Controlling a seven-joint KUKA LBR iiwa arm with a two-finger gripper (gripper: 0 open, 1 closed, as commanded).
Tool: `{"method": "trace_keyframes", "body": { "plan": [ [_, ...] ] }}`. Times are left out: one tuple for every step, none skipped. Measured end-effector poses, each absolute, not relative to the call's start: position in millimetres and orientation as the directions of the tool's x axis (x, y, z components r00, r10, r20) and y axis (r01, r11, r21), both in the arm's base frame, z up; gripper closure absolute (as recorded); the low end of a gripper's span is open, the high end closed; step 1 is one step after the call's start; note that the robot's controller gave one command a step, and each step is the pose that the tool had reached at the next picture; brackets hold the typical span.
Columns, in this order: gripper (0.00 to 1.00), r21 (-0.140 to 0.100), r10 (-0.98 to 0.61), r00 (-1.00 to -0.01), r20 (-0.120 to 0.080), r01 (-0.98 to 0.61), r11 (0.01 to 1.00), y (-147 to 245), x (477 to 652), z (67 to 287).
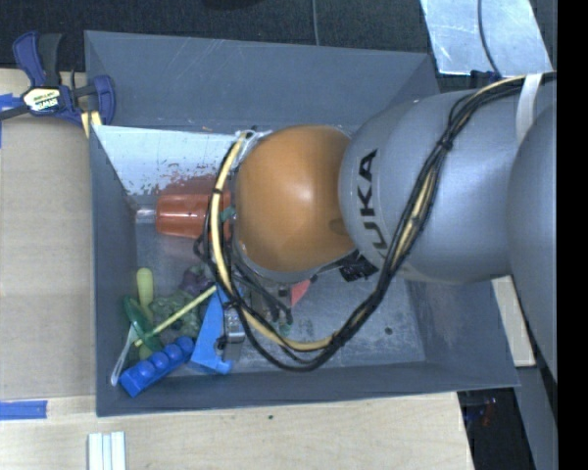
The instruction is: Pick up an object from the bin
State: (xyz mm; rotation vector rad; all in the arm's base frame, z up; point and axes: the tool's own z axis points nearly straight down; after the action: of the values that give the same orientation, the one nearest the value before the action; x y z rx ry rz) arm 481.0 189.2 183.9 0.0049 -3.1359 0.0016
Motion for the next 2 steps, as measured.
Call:
{"method": "trace_keyframes", "body": {
  "plan": [
    [0.00,0.001,0.001,-1.000,-0.002,0.001,1.000,188.4,483.2,187.9],
    [0.00,0.000,-0.261,-0.965,-0.005,-0.261,0.965,192.3,491.1,178.5]
  ]
}}
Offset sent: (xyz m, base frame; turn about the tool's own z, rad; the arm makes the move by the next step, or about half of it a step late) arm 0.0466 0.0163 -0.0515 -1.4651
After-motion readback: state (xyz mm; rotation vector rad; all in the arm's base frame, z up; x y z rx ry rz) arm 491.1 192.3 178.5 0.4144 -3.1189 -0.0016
